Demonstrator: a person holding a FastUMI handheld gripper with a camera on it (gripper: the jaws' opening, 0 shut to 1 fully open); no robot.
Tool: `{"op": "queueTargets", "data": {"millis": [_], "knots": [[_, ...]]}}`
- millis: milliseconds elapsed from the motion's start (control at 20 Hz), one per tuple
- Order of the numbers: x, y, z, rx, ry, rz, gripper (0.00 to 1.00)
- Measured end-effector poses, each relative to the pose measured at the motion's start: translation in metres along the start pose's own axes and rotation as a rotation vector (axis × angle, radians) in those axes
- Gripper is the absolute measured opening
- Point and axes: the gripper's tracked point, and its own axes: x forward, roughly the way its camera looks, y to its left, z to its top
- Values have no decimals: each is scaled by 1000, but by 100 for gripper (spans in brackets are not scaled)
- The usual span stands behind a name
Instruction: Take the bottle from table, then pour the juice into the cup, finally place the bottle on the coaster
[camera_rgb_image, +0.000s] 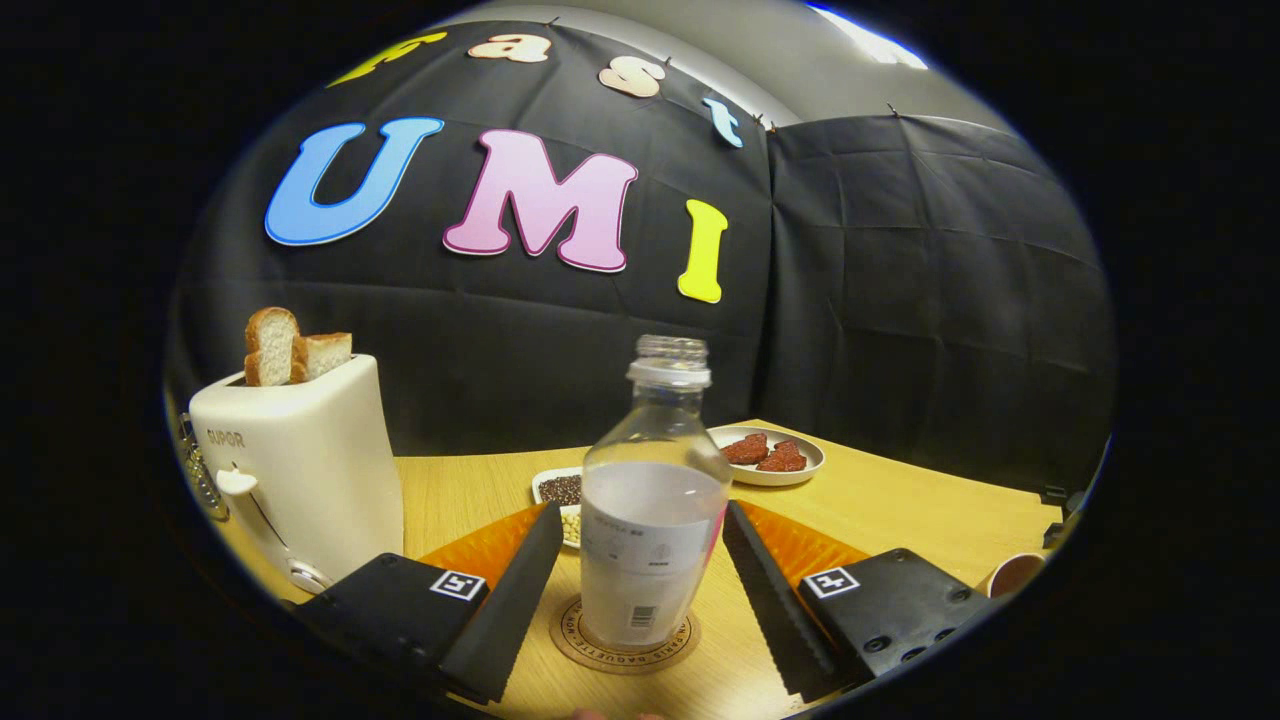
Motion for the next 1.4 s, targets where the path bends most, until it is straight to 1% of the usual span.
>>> {"op": "queueTargets", "data": {"millis": [50,300,500,750,1000,1250,1400], "knots": [[-2,-1,0,8,4,2,97],[-14,-9,2,33,17,5,97],[-33,-11,7,27,25,37,97],[-77,-14,32,4,5,101,97],[-126,-13,60,-19,-27,194,97],[-179,-13,83,-72,-50,324,97],[-208,-8,98,-67,-59,420,97]]}}
